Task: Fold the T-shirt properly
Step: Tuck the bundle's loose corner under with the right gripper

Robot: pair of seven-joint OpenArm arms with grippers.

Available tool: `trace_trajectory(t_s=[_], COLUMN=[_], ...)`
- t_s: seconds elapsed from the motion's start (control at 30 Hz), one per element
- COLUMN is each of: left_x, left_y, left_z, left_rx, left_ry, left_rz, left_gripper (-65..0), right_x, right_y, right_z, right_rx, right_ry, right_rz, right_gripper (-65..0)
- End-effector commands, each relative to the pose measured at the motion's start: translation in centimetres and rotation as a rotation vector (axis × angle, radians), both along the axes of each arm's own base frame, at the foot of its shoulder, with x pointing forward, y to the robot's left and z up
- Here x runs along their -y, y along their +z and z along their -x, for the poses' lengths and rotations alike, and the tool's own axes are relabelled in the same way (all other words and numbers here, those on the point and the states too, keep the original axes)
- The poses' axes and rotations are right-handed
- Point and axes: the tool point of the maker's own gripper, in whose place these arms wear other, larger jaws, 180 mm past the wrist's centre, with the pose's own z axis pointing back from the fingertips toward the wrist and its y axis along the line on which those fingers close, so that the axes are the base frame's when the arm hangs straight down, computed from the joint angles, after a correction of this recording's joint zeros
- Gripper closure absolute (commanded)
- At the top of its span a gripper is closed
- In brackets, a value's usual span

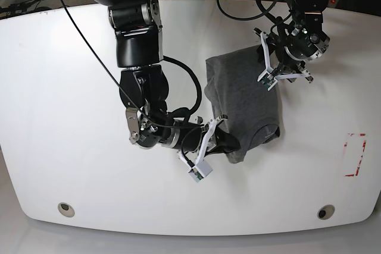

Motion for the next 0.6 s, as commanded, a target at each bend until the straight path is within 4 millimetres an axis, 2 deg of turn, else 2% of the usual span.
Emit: trace_trajectory(t_s=[0.0,0.2,0.27,0.43,0.53,0.57], left_x=[0.0,0.0,0.0,0.0,0.0,0.0], left_y=[0.9,0.9,0.9,0.9,1.0,1.1], left_z=[-0.7,-0.6,-0.6,-0.6,-0.6,-0.7], left_rx=[0.036,0.035,0.035,0.034,0.035,0.038], left_ry=[-0.003,-0.003,-0.003,-0.003,-0.003,-0.003], left_rz=[0.003,0.002,0.002,0.001,0.002,0.002], left_gripper=[-25.8,-25.8,-25.8,-25.8,-25.8,-25.8], right_x=[1.1,2.4,2.9,5.2,6.6,7.2], right_y=[2.3,0.7,-0.4,-4.8,-5.8,-6.5], right_z=[-1.4,-1.9,-2.2,-2.9,-3.7,-3.7], right_rx=[0.067,0.038,0.015,-0.085,-0.105,-0.122], right_ry=[-0.023,-0.051,-0.078,-0.173,-0.218,-0.232], right_rz=[-0.024,-0.013,-0.035,-0.081,-0.093,-0.089], right_gripper=[0.0,0.0,0.0,0.0,-0.2,-2.5])
